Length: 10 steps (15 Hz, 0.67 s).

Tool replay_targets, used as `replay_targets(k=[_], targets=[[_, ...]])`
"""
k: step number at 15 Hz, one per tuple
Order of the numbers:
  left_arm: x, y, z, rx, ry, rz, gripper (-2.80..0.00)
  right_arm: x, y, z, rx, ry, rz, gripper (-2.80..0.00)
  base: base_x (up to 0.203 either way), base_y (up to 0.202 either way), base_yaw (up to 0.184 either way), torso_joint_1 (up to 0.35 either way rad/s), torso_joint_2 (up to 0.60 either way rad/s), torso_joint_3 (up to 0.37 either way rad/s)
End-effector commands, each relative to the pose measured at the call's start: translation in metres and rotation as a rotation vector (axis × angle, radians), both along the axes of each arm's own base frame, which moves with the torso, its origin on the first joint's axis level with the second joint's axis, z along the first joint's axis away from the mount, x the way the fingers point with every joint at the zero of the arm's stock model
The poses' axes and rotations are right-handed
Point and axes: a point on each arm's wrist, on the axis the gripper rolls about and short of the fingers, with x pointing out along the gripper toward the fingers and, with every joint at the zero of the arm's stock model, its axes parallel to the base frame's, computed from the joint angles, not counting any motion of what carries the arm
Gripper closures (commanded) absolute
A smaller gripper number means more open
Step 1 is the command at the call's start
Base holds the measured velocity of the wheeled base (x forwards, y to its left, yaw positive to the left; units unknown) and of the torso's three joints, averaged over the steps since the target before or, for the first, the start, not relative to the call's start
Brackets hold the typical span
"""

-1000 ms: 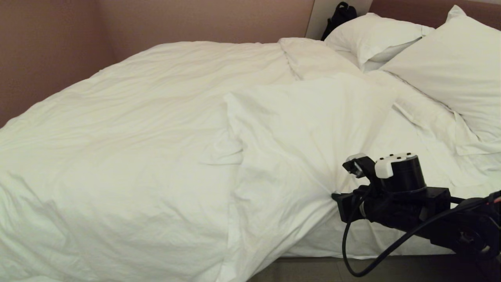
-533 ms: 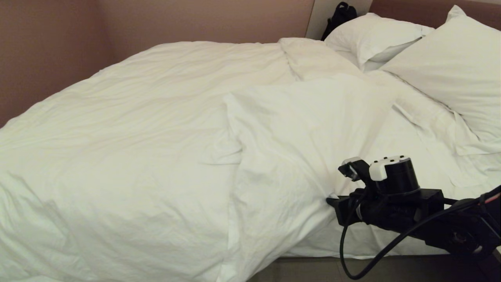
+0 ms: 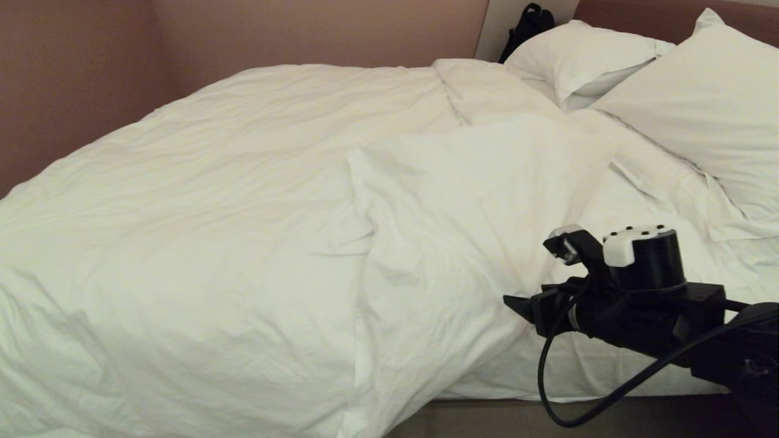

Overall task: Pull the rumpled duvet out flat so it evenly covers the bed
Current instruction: Flatten the corners of the folded blanket

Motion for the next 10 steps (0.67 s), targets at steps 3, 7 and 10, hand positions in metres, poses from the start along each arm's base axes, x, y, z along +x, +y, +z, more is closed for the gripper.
replay_targets(k=[3, 7, 10], targets=[[0.0, 0.0, 0.0, 0.0, -0.001, 0.001, 0.0, -0.027, -0.012, 0.047, 0.04, -0.171, -0.035, -2.8, 0.0, 0.0, 0.0, 0.0, 0.0, 0.0], [0.0, 0.0, 0.0, 0.0, -0.001, 0.001, 0.0, -0.029, -0.012, 0.05, 0.042, -0.184, -0.032, 0.0, 0.0, 0.0, 0.0, 0.0, 0.0, 0.0], [0.0, 0.0, 0.0, 0.0, -0.001, 0.001, 0.0, -0.03, -0.011, 0.051, 0.046, -0.188, -0.022, 0.0, 0.0, 0.0, 0.0, 0.0, 0.0, 0.0]])
